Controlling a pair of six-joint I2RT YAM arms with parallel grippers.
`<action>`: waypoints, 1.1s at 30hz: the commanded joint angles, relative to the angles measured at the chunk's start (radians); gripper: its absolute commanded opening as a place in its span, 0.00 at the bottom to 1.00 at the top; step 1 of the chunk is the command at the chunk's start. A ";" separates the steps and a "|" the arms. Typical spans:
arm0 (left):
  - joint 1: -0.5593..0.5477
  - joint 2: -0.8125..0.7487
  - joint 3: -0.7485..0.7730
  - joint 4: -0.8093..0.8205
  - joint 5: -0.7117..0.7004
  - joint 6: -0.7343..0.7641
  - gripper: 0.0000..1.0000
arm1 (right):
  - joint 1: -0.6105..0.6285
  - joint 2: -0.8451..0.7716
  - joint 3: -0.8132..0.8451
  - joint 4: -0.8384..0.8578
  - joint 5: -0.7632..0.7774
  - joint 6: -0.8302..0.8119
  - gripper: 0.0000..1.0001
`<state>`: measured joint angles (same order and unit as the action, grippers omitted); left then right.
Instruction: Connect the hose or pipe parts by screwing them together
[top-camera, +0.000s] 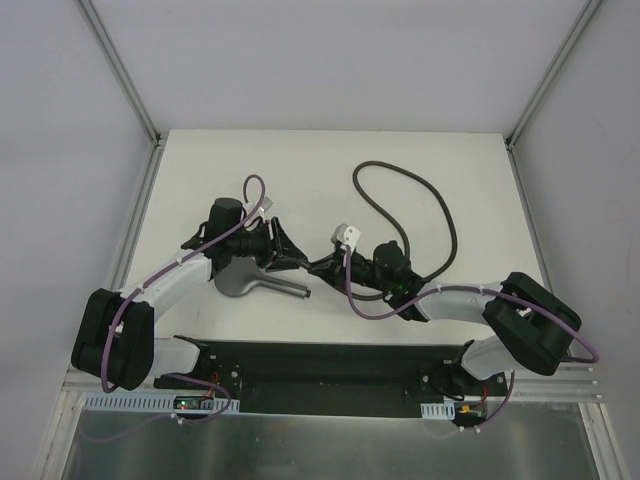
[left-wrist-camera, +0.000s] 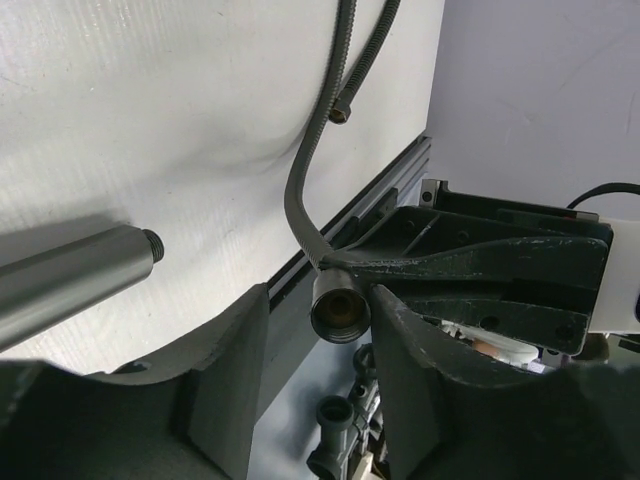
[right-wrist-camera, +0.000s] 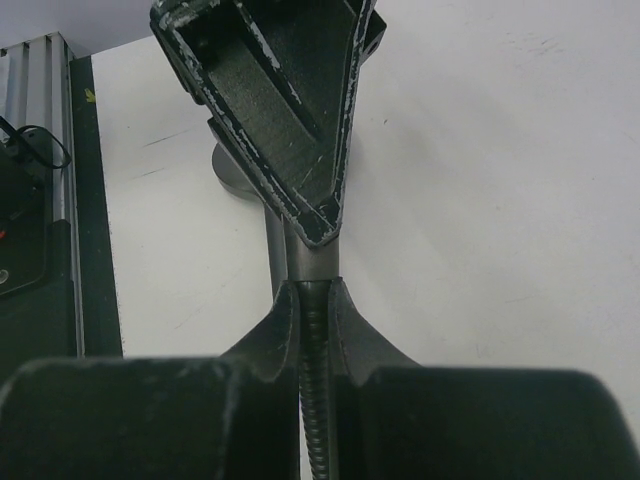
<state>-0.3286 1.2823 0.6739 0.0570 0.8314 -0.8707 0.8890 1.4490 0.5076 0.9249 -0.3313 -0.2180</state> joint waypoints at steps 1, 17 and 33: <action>-0.010 0.006 -0.016 0.072 0.046 -0.025 0.33 | 0.005 -0.018 -0.004 0.095 -0.037 0.020 0.01; -0.012 0.005 -0.034 0.087 0.074 -0.037 0.00 | 0.007 0.033 -0.046 0.288 -0.035 0.132 0.45; -0.010 -0.023 -0.042 0.093 0.072 -0.056 0.00 | 0.004 0.171 -0.011 0.459 -0.101 0.252 0.33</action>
<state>-0.3344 1.2861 0.6384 0.1169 0.8825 -0.9112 0.8867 1.6123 0.4652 1.2453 -0.3874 -0.0063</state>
